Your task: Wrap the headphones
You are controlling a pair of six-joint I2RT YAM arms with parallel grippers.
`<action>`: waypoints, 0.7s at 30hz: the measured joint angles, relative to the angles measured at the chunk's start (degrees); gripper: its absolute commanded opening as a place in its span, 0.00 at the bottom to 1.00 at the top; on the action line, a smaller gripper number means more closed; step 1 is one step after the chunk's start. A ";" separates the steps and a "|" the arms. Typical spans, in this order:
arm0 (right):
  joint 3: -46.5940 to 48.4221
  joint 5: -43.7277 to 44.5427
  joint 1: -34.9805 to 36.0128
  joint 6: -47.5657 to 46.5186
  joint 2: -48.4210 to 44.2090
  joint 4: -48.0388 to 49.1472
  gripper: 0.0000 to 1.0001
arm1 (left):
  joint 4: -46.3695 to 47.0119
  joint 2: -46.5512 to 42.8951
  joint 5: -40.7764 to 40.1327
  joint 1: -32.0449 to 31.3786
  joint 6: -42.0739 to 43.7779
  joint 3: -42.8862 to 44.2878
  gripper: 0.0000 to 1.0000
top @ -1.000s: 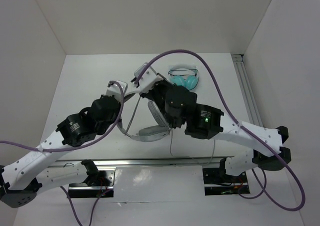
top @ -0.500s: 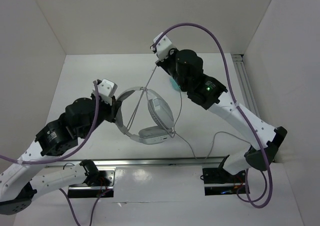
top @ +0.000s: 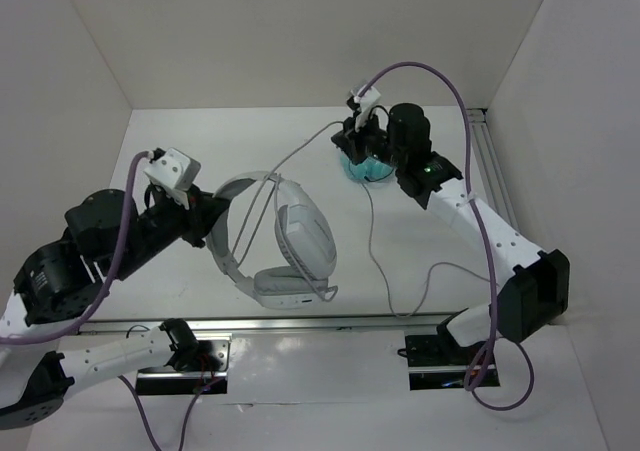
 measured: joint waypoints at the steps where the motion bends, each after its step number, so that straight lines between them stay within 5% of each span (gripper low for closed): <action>1: -1.38 -2.49 -0.48 1.73 0.02 1.86 0.09 | 0.07 0.26 -0.09 0.00 -0.76 0.94 0.00; 12: -22.91 -12.28 8.57 21.18 7.19 34.95 0.06 | 0.42 5.29 -8.26 -0.09 -10.29 5.11 0.00; 21: -30.23 -12.66 16.65 30.29 20.11 59.01 0.06 | -5.07 8.57 -18.40 -0.09 -19.02 5.81 0.00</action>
